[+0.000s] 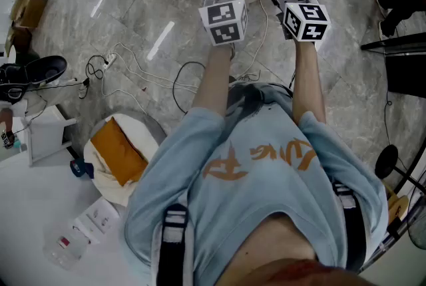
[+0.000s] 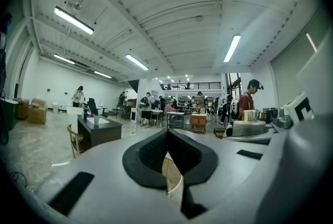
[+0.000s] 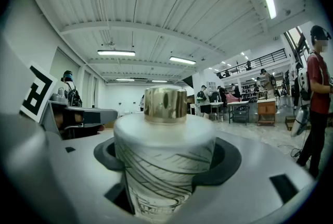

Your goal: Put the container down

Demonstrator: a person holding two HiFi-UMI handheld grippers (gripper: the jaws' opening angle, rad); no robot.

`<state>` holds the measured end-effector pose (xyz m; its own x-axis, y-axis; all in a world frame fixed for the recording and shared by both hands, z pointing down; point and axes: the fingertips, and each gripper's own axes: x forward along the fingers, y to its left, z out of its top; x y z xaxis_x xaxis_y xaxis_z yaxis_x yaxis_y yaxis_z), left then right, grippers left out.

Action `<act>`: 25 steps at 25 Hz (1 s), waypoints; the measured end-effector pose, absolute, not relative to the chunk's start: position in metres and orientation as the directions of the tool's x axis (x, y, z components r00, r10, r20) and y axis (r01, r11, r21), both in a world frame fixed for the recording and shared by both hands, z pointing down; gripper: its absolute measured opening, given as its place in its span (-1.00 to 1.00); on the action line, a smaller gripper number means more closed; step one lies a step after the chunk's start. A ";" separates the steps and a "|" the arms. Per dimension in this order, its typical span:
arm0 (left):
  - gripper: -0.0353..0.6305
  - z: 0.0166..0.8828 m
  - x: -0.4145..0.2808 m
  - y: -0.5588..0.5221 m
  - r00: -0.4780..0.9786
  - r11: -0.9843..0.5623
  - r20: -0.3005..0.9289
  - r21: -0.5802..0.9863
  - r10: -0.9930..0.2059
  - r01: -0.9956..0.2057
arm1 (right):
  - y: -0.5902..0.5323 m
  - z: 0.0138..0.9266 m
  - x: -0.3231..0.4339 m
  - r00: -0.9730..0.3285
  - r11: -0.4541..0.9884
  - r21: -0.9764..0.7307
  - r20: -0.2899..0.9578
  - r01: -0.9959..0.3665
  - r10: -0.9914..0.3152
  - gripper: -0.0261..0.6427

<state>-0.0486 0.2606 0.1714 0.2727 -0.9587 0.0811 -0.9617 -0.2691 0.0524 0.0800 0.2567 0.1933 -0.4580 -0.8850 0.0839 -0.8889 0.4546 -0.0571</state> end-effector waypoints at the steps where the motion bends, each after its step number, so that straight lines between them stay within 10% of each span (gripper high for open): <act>1: -0.82 0.171 -0.048 0.262 0.273 -0.269 0.080 0.053 -0.959 -0.962 | 0.258 0.193 0.081 -0.460 0.457 -0.054 0.082 -0.888 -0.884 0.15; 25: -0.82 0.168 -0.066 0.232 0.236 -0.230 0.075 0.082 -0.969 -0.970 | 0.228 0.173 0.120 -0.344 0.351 0.056 0.098 -0.935 -0.934 0.16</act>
